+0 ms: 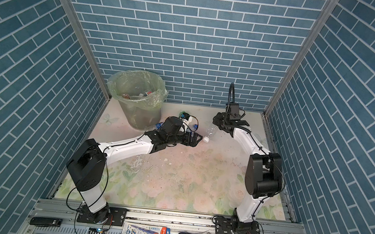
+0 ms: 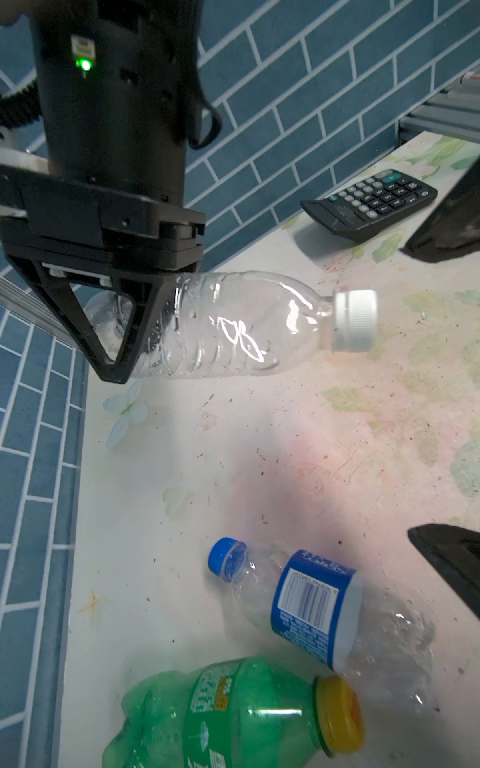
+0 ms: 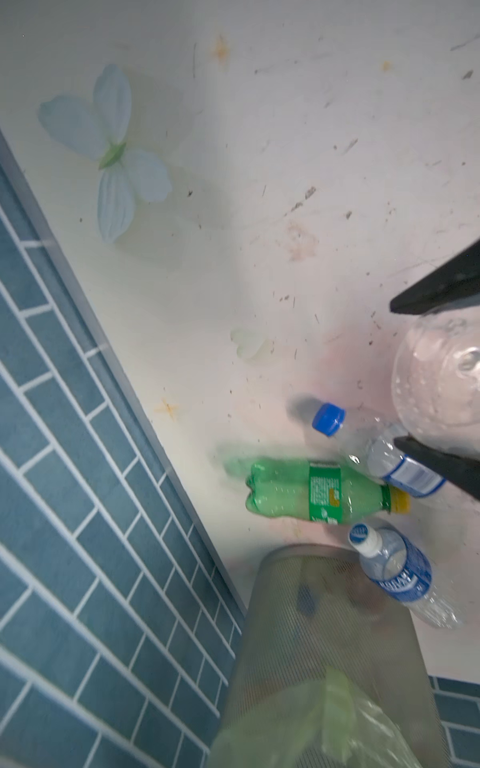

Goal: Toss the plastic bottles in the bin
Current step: 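Lift the crushed clear bottle upright with the right gripper toward the left gripper, then close the left gripper around the upper part of the crushed clear bottle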

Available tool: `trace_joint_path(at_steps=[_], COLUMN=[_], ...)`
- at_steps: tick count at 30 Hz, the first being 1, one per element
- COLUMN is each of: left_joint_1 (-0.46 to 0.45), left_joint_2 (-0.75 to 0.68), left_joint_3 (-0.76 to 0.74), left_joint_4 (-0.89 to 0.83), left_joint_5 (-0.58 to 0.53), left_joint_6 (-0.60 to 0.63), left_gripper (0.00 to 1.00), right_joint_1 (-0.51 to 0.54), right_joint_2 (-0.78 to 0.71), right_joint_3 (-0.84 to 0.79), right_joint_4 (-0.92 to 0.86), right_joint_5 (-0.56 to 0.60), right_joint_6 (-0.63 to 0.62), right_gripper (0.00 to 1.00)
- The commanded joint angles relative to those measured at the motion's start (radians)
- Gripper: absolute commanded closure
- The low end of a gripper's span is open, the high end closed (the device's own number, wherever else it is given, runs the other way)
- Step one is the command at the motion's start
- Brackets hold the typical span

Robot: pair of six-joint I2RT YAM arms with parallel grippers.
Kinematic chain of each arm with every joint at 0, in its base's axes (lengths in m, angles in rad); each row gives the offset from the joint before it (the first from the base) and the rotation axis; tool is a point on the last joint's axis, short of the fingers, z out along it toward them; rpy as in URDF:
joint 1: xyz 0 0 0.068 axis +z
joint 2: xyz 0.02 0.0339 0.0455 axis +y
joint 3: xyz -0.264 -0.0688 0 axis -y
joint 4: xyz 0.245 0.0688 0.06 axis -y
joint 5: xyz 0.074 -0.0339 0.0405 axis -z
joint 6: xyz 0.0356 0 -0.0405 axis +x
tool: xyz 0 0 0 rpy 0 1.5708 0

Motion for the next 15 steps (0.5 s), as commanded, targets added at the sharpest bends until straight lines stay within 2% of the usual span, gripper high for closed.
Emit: trace_joint_path(at_steps=[1, 8, 15], left_joint_1=[-0.008, -0.009, -0.011], left_joint_2=[0.025, 0.064, 0.094], left_joint_3=[0.036, 0.035, 0.061], left_joint_4=[0.049, 0.189, 0.2], left_joint_5=[0.033, 0.026, -0.012], left_joint_6=[-0.049, -0.174, -0.186], left_gripper=[0.01, 0.01, 0.01], right_joint_1=[0.029, 0.063, 0.075], right_joint_2=[-0.044, -0.093, -0.103], right_joint_3=[-0.017, -0.032, -0.029], right_joint_4=[0.004, 0.054, 0.064], right_joint_5=[-0.035, -0.072, -0.091], right_joint_6=[0.028, 0.091, 0.103], right_gripper=[0.61, 0.61, 0.61])
